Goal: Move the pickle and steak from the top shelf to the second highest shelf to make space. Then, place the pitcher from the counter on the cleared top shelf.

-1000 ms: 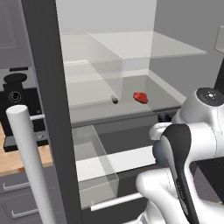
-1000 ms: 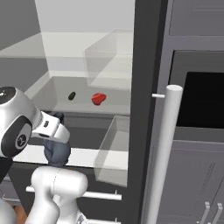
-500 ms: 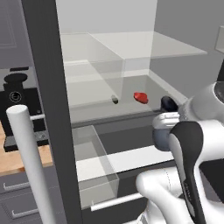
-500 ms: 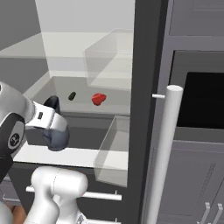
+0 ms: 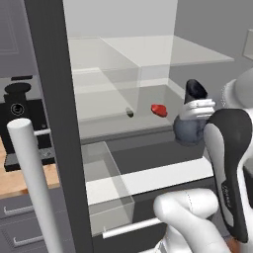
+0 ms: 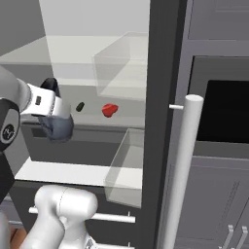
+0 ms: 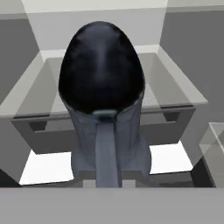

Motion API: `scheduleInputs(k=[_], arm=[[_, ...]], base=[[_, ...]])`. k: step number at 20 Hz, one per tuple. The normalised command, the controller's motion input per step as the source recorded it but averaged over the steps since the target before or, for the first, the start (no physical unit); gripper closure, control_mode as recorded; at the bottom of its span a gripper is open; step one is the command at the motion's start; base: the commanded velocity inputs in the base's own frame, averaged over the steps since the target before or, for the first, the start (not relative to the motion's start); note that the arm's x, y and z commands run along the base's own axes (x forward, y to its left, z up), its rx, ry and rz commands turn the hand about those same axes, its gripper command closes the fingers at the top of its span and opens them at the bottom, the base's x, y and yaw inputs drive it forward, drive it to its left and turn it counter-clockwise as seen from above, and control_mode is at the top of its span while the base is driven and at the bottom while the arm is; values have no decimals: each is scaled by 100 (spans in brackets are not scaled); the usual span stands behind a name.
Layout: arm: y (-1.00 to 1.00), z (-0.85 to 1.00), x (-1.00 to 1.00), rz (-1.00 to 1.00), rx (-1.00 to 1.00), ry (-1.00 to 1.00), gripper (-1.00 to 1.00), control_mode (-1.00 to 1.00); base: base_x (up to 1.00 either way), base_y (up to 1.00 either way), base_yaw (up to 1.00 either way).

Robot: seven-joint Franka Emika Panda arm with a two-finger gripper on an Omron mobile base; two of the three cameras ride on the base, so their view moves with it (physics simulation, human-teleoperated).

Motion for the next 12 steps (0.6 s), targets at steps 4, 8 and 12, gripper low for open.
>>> scheduleInputs(k=[4,8,12], arm=[[-6,36,1,7,0,-21,100,-100],[-5,26,0,6,0,-25,100,-100],[-3,46,4,3,0,-19,100,-100]], base=[[0,0,0],[0,0,0],[0,0,0]])
